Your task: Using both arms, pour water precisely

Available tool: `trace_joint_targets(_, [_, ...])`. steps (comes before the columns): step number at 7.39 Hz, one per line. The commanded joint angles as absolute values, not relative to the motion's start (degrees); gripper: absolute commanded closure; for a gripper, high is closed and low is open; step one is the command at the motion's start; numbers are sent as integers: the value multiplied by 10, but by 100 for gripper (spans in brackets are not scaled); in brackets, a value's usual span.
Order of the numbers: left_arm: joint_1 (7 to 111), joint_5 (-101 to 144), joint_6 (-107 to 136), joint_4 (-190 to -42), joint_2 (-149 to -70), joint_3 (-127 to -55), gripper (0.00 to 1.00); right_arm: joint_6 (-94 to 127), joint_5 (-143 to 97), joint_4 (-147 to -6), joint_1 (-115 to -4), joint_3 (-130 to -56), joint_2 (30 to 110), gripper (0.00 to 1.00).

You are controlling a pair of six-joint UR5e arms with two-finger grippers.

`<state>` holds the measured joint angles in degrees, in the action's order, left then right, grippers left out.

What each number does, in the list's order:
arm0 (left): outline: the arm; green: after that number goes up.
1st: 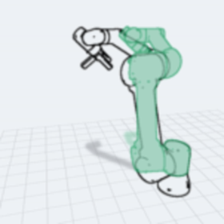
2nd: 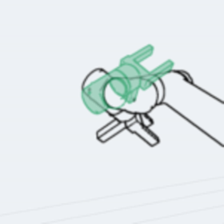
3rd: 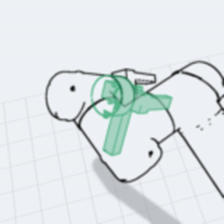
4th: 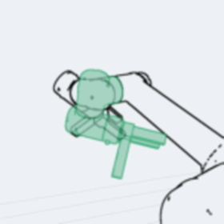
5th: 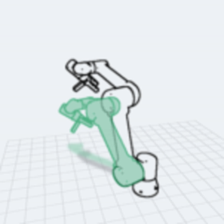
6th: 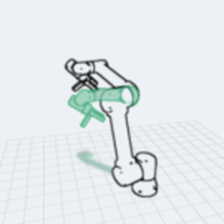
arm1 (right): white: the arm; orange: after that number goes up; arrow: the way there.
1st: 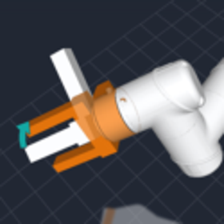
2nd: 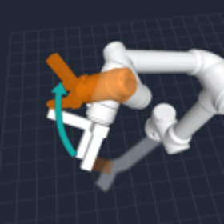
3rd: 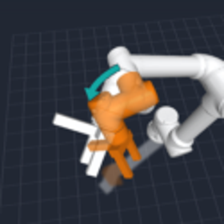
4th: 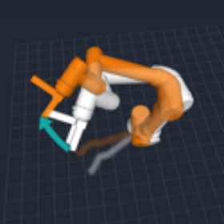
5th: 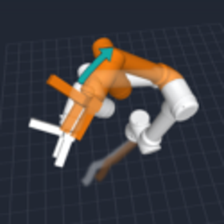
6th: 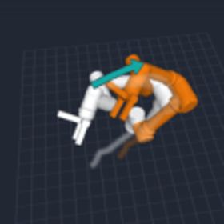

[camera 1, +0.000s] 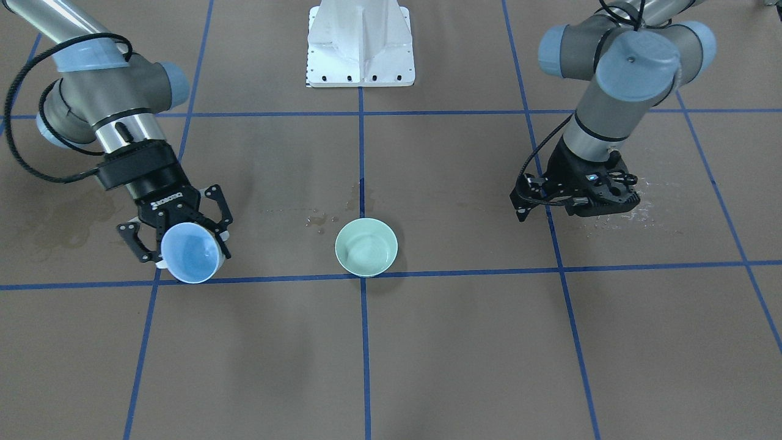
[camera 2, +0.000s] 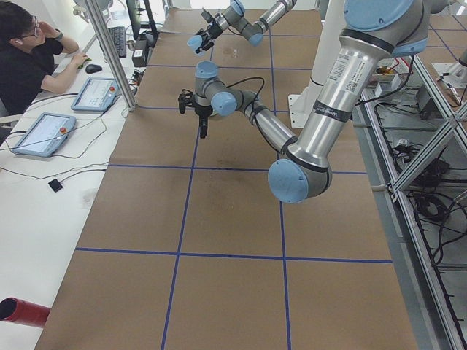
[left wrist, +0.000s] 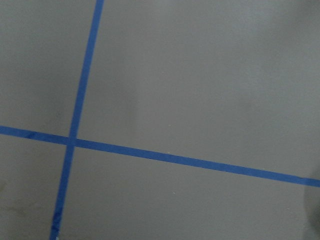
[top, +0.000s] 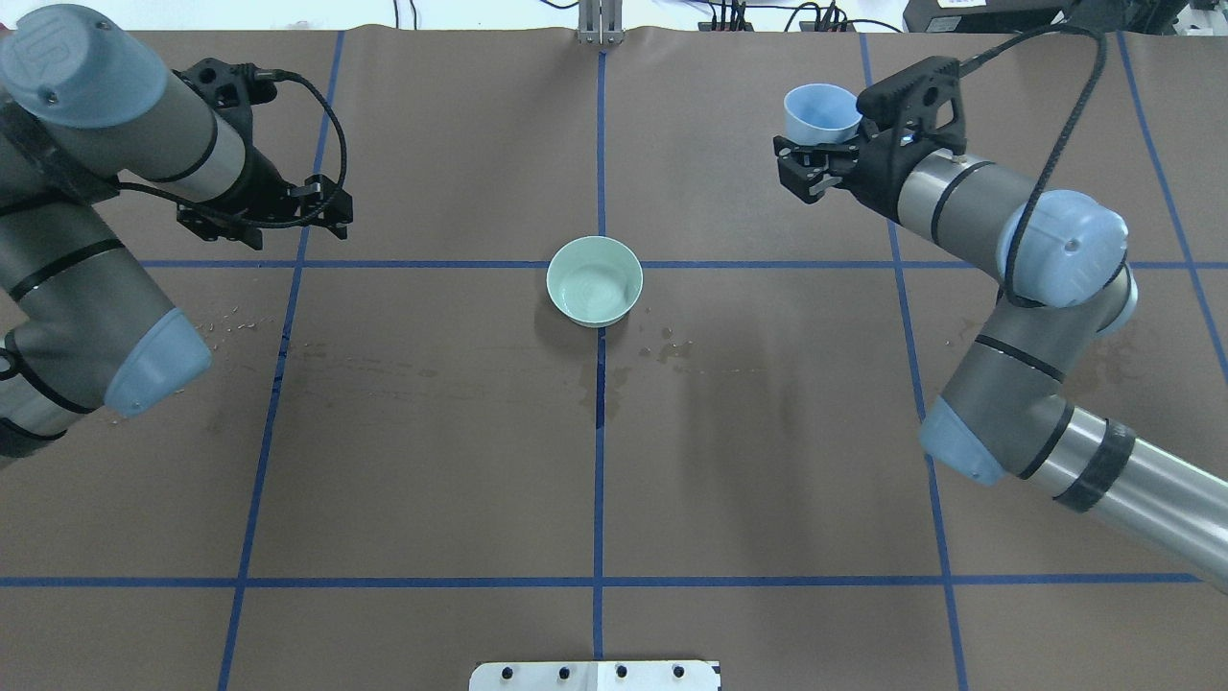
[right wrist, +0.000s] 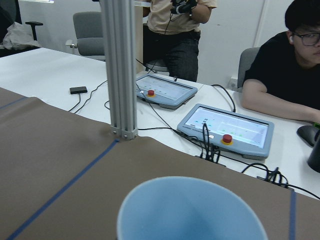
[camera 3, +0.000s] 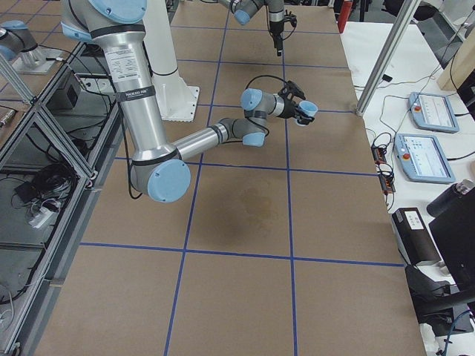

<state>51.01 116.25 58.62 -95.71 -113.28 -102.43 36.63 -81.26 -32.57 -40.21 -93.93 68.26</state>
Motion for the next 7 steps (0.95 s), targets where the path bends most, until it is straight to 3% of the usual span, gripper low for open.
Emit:
trace_joint_targets(1, [539, 1163, 514, -957, -1106, -1025, 0, 366, -811, -390, -349, -947, 634, 100])
trace_joint_targets(7, [589, 1165, 383, -966, -1040, -1020, 0, 317, -871, -611, -312, -947, 540, 100])
